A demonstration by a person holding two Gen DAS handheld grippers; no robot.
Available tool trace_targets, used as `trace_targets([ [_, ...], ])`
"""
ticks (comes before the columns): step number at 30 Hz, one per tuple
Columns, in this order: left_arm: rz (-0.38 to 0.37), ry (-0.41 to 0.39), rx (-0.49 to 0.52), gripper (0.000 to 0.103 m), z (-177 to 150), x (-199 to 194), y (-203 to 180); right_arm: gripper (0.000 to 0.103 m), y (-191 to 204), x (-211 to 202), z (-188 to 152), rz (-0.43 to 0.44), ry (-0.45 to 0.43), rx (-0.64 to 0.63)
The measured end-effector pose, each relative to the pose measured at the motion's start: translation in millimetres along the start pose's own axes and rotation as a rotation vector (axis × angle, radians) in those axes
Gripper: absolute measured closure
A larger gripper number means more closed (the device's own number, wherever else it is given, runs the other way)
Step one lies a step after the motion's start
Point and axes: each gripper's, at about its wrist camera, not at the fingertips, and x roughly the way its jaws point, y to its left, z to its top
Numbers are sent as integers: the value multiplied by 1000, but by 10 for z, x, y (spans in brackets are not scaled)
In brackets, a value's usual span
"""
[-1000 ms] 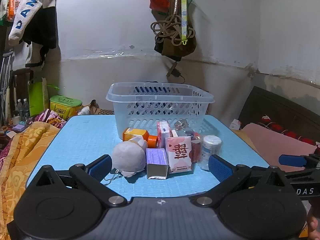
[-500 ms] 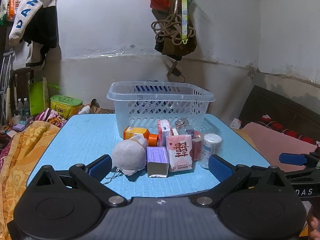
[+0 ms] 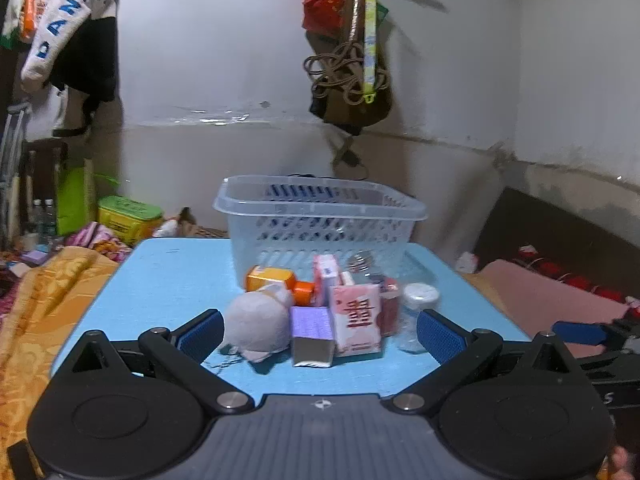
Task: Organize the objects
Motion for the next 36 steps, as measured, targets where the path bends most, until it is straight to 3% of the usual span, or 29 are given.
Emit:
trace_targets([
  [18, 35, 13, 58, 0, -52, 24, -115, 0, -50, -46, -16, -1, -26, 14],
  [25, 54, -21, 87, 0, -63, -34, -162, 0, -22, -39, -22, 9, -24, -9],
  [36, 55, 25, 43, 0, -56, 45, -49, 0, 10, -31, -20, -3, -19, -16],
])
